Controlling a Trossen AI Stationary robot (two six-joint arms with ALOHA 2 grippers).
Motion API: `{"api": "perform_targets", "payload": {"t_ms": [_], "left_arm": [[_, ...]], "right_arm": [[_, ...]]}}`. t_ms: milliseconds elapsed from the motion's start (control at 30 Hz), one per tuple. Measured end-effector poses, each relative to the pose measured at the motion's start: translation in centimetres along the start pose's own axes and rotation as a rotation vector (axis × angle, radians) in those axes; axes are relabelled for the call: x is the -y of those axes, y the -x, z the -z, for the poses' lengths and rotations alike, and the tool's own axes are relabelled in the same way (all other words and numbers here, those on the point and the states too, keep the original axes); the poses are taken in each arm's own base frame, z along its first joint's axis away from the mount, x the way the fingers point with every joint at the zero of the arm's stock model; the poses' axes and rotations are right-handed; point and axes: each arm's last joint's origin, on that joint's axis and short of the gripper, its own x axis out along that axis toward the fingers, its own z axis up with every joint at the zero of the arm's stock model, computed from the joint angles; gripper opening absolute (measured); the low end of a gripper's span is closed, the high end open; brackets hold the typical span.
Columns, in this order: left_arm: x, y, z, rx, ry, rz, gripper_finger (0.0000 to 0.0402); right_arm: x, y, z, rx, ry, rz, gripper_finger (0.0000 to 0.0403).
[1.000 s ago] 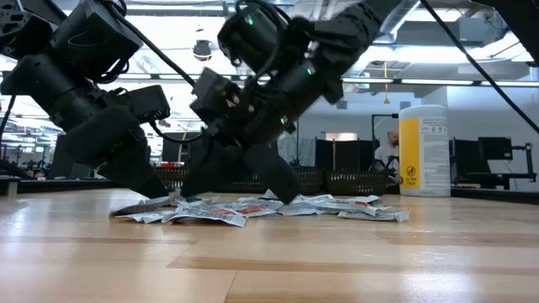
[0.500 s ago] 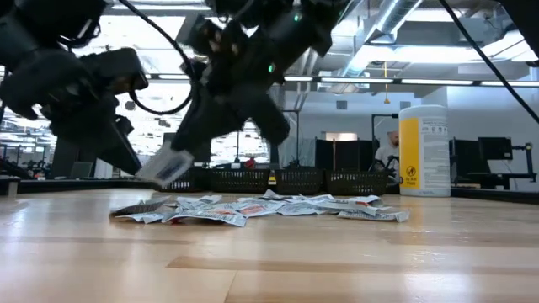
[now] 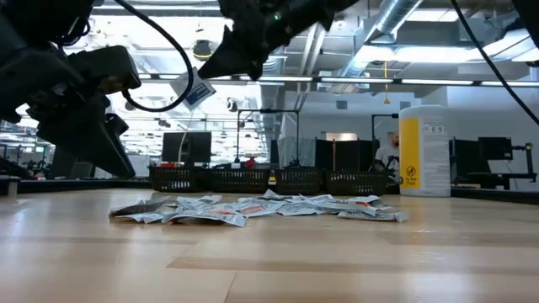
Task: Pick & Place First Aid Supplies
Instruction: Put the blue alcohol pad into the left black bin
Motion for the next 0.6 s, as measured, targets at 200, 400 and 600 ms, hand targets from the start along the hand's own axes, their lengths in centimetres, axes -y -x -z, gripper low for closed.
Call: {"api": "perform_targets", "payload": {"t_ms": [200,400,600], "left_arm": [[-0.06,0.0,-0.02,0.009,-0.001,-0.02,0.0104],[-0.04,0.0,-0.13,0.023,0.003,-0.026,0.0104],[-0.34,0.02,-0.57,0.107,0.004,-0.139,0.0104]], "right_arm": [[1.48,-0.13,0.36,0.011,-0.1,-0.128,0.0],[0.69,-0.32,0.5,-0.005,-0.058,-0.139,0.0],[1.08,-0.28,0.69,-0.019,-0.055,-0.132,0.0]]}}
